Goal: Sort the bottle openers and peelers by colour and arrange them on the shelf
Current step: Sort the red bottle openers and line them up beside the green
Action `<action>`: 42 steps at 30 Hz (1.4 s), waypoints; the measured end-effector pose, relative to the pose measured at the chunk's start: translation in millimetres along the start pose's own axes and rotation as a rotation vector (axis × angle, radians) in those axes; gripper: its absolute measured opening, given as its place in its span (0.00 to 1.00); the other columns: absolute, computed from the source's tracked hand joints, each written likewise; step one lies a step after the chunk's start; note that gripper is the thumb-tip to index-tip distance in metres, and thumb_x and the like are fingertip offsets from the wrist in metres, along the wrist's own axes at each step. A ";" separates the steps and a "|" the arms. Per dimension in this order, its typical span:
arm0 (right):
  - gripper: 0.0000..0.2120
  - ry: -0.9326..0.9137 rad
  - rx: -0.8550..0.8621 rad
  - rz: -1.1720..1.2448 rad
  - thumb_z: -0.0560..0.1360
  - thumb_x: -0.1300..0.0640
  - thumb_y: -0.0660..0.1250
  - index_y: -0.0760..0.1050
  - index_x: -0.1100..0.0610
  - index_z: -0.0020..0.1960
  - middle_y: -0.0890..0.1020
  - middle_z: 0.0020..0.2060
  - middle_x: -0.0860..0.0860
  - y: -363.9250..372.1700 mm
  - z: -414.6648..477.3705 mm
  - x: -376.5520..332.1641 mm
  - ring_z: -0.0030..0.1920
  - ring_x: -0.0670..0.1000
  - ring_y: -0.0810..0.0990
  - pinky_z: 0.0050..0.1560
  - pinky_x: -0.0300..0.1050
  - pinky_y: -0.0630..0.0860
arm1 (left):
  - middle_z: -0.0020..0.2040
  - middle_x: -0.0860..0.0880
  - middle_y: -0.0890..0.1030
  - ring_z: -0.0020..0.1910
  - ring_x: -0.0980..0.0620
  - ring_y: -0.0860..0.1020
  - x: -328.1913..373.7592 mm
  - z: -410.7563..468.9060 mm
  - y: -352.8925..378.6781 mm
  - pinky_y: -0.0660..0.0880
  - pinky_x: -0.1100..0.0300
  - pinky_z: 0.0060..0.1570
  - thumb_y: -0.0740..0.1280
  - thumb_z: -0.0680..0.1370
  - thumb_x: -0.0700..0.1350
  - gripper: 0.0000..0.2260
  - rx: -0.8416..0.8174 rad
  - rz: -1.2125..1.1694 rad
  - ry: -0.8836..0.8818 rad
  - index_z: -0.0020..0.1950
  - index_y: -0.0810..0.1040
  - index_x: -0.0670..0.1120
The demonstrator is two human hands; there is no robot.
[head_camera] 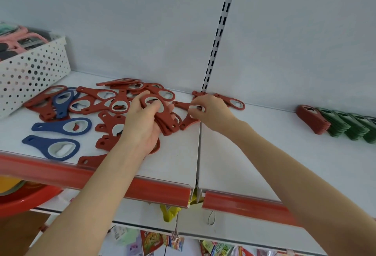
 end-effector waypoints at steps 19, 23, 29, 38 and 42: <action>0.19 -0.273 -0.381 0.499 0.71 0.69 0.70 0.76 0.48 0.53 0.79 0.47 0.39 -22.1 -34.8 -52.5 0.49 0.34 0.77 0.52 0.32 0.75 | 0.44 0.42 0.81 0.40 0.47 0.81 -16.3 -14.0 22.3 0.79 0.58 0.35 0.62 0.76 0.50 0.17 -0.393 0.092 -0.322 0.57 0.75 0.39; 0.12 -0.130 -0.257 0.584 0.73 0.65 0.69 0.77 0.53 0.52 0.79 0.46 0.39 -16.3 -19.0 -29.9 0.49 0.36 0.78 0.56 0.33 0.75 | 0.43 0.40 0.81 0.38 0.48 0.83 -18.9 -12.4 13.3 0.78 0.59 0.32 0.60 0.77 0.34 0.07 -0.308 0.068 -0.340 0.54 0.73 0.38; 0.12 -0.006 -0.217 -0.095 0.71 0.44 0.69 0.72 0.52 0.40 0.70 0.36 0.44 12.0 1.2 9.3 0.41 0.48 0.70 0.37 0.38 0.63 | 0.39 0.40 0.82 0.33 0.50 0.81 -11.2 -11.0 7.3 0.77 0.61 0.29 0.58 0.78 0.34 0.05 -0.264 0.097 -0.266 0.52 0.71 0.39; 0.25 0.066 -0.087 0.030 0.67 0.51 0.75 0.73 0.56 0.61 0.73 0.51 0.48 1.0 -3.7 28.1 0.52 0.48 0.71 0.50 0.39 0.67 | 0.38 0.41 0.82 0.35 0.49 0.79 -11.1 -9.1 2.7 0.77 0.60 0.31 0.59 0.78 0.35 0.06 -0.244 0.099 -0.233 0.53 0.71 0.42; 0.07 0.129 0.064 0.422 0.72 0.67 0.69 0.77 0.58 0.47 0.80 0.43 0.54 -17.6 -12.0 44.1 0.42 0.48 0.78 0.47 0.40 0.75 | 0.42 0.41 0.80 0.38 0.46 0.79 -11.2 -6.0 -0.1 0.76 0.56 0.36 0.60 0.79 0.39 0.04 -0.203 0.134 -0.217 0.52 0.73 0.45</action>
Point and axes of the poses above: each hand's wrist, its own z-axis towards the middle knuckle, its own y-axis out of the palm, x = y × z, the point moved 8 cm from there along z, towards the middle knuckle
